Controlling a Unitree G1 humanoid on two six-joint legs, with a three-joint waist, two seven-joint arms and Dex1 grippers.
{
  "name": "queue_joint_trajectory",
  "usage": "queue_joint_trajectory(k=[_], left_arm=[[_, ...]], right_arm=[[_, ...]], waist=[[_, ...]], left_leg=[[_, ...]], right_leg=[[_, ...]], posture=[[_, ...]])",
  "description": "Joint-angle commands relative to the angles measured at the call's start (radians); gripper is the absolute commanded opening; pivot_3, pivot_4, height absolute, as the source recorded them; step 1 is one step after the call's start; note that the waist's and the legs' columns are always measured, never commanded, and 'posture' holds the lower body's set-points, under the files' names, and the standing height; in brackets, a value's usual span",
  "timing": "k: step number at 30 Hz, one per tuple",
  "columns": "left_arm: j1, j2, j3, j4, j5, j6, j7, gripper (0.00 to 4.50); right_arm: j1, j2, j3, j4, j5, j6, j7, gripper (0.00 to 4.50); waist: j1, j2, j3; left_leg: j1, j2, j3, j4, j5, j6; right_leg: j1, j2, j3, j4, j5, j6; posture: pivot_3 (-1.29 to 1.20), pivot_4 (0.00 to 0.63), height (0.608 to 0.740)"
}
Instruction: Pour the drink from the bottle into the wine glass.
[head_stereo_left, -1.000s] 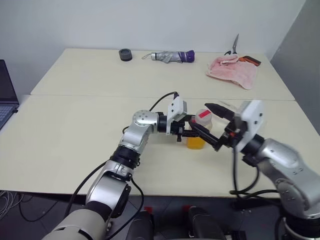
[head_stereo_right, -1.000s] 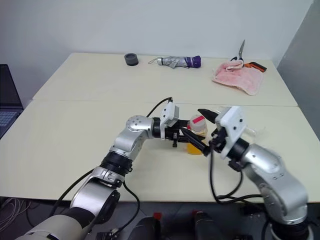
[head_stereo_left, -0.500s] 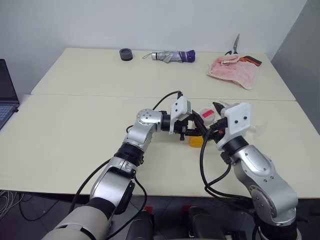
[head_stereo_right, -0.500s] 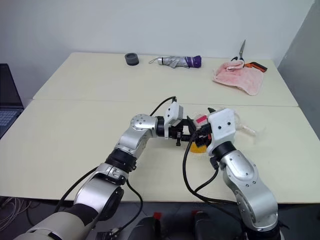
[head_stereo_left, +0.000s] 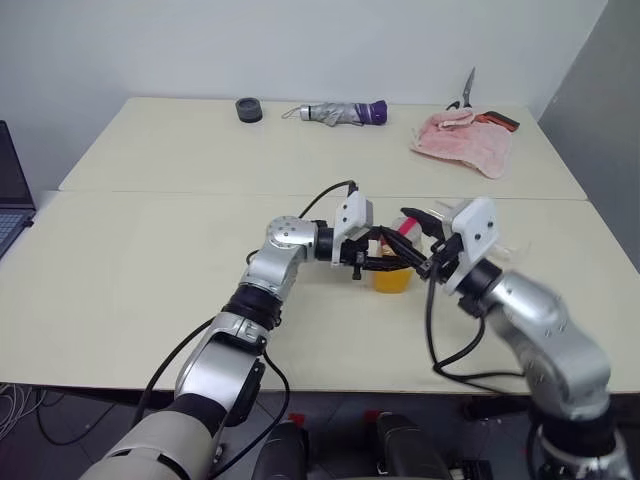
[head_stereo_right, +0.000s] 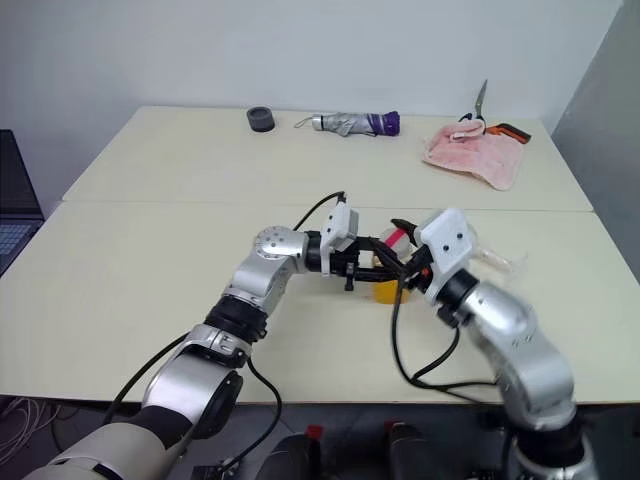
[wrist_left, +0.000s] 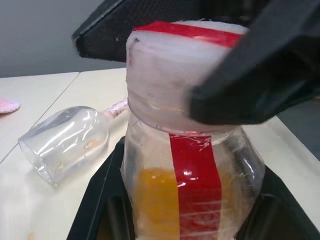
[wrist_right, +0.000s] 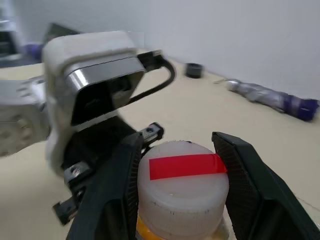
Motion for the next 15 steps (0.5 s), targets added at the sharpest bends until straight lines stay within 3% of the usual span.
queue_joint_trajectory(k=[1, 4, 10, 15], left_arm=[[-0.060, 0.009, 0.036, -0.039, -0.036, 0.009, -0.027, 1.83], [-0.058, 0.016, 0.038, -0.050, -0.033, 0.015, -0.034, 1.83], [-0.042, 0.021, 0.039, -0.065, -0.026, 0.023, -0.022, 1.82], [-0.040, 0.019, 0.037, -0.057, -0.022, 0.018, -0.018, 1.82]], right_arm=[[-0.114, -0.078, -0.010, 0.167, 0.089, -0.001, 0.238, 1.88], [-0.185, -0.096, -0.042, 0.272, 0.119, -0.001, 0.286, 1.88], [-0.122, -0.075, -0.103, 0.142, 0.148, 0.005, 0.195, 4.00], [-0.005, -0.034, -0.122, -0.099, 0.138, 0.050, 0.015, 4.04]], waist=[[-0.001, 0.000, 0.000], [0.001, 0.000, 0.000], [0.009, 0.000, 0.000], [0.009, 0.000, 0.000]], left_leg=[[0.000, 0.000, 0.000, 0.000, 0.000, 0.000], [-0.001, 0.000, -0.001, -0.001, 0.000, 0.000], [-0.003, 0.000, -0.001, -0.001, 0.000, 0.000], [-0.003, 0.000, -0.001, -0.001, 0.000, 0.000]], right_leg=[[0.000, 0.000, 0.000, 0.000, 0.000, 0.000], [0.000, 0.001, 0.000, 0.000, 0.000, 0.000], [-0.001, -0.002, -0.001, -0.002, 0.000, 0.000], [-0.001, -0.002, 0.000, -0.001, 0.000, 0.000]], posture=[[0.00, 0.150, 0.740], [0.00, 0.150, 0.740], [0.00, 0.150, 0.740], [0.00, 0.150, 0.740]])
